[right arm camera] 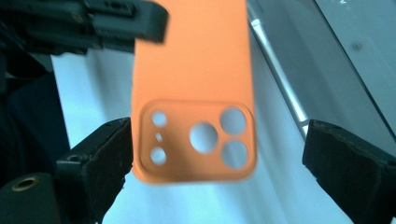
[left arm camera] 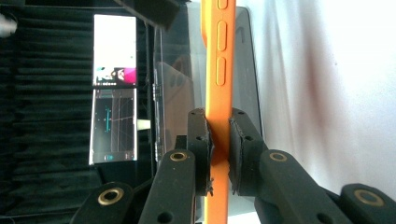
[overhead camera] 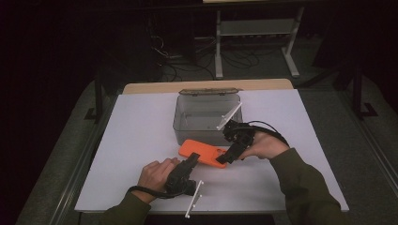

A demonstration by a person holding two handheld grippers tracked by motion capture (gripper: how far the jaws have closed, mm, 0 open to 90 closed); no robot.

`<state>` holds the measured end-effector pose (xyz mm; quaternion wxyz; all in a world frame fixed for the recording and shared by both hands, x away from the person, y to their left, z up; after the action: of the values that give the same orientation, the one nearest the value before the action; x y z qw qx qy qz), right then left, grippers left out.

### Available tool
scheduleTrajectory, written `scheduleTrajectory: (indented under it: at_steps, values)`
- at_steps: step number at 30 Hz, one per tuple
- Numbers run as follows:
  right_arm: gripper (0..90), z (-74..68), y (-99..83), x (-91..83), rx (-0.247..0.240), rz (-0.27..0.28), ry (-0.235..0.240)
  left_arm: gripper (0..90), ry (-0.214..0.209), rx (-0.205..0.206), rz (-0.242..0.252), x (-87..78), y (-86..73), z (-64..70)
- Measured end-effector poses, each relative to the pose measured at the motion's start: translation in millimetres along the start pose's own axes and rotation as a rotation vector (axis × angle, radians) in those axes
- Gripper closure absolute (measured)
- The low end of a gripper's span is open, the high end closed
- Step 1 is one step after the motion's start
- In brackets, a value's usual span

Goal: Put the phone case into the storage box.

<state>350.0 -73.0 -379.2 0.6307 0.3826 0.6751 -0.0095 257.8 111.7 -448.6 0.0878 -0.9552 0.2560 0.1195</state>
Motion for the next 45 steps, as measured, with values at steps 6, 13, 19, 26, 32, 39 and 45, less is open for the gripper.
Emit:
scheduleTrajectory:
  at_steps: [6, 13, 19, 26, 32, 39, 45]
  values:
    - [5.3, 7.5, -19.3, -2.6, 0.016, 0.035, -0.03, 80.3, -0.002, -0.002, -0.001, 0.3, -0.7, 0.4]
    - [2.6, 12.5, -38.2, -3.9, 0.03, 0.097, -0.097, 80.4, -0.005, -0.004, -0.002, 0.1, -2.0, 0.3]
    - [0.0, 12.4, -57.9, 1.9, 0.061, 0.174, -0.157, 80.4, -0.007, -0.004, -0.009, -1.3, -3.4, 0.5]
    - [0.0, 13.4, -81.8, 15.3, 0.117, 0.224, -0.199, 80.4, -0.01, -0.005, -0.011, -2.1, -3.6, 0.8]
    - [0.0, 18.1, -102.2, 19.6, 0.178, 0.288, -0.236, 80.4, -0.004, -0.017, -0.007, -2.4, -5.6, 0.6]
    - [0.0, 20.0, -128.4, 19.3, 0.238, 0.34, -0.283, 80.4, -0.001, -0.011, -0.009, -3.9, -5.7, -1.4]
    - [0.0, 19.0, -141.1, 24.7, 0.253, 0.344, -0.314, 80.3, 0.004, -0.011, 0.004, -4.3, -3.8, -2.8]
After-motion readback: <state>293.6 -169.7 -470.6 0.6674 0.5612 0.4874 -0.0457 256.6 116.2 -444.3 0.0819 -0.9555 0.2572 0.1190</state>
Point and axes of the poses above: each handheld gripper's, and its own axes: x roughly forward along the jaws, y roughly out of its top, z roughly to its right, the point moved 3 cm from there along x, roughly forward along the jaws, and after that the axes turned 8 degrees about x, right-handed, at the moved point
